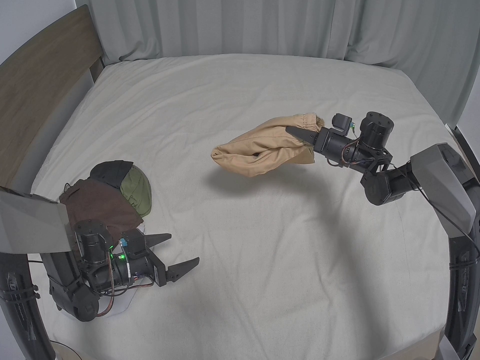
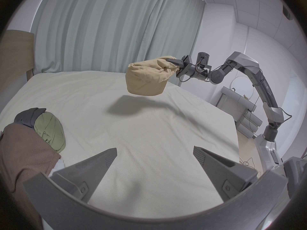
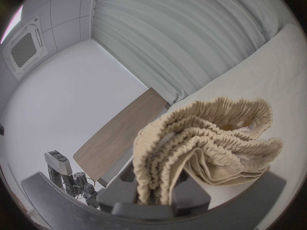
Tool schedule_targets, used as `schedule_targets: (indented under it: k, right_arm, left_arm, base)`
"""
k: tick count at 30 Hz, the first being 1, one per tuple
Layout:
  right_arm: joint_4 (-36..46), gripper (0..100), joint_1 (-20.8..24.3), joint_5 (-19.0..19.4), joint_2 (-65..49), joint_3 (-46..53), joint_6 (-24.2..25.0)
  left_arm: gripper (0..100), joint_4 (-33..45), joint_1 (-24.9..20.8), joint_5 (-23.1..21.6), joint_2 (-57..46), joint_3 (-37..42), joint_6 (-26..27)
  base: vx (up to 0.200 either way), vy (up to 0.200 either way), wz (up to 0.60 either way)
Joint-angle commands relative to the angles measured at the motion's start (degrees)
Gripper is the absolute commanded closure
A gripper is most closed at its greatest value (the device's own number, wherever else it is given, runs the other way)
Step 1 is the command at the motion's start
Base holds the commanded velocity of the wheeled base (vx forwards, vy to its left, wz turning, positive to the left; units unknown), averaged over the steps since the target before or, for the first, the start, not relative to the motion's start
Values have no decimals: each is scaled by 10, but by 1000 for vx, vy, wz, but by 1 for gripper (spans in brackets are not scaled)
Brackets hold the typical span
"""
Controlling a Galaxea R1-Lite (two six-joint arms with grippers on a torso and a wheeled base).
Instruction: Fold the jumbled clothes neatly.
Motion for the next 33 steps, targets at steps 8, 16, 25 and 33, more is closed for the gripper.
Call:
schedule_targets:
  k: [8,16,25,33]
  right_arm:
    - [-1,100,-13,-2,78,6,-42]
    - [-12,100,-11,-10,78,121,-92]
    - [-70,100,-6,-24,84,195,-101]
    - [-72,100,-4,-36,99,201,-105]
  left_arm:
    - [0,-1,1,0,-2,1,0]
    - [0,-1,1,-1,-2,4,0]
    - [0,-1,1,-1,-5,5,0]
    - [0,-1,1,-1,-5,5,0]
  base:
    - [0,0,0]
    - [0,0,0]
    - [0,0,0]
    - [0,0,0]
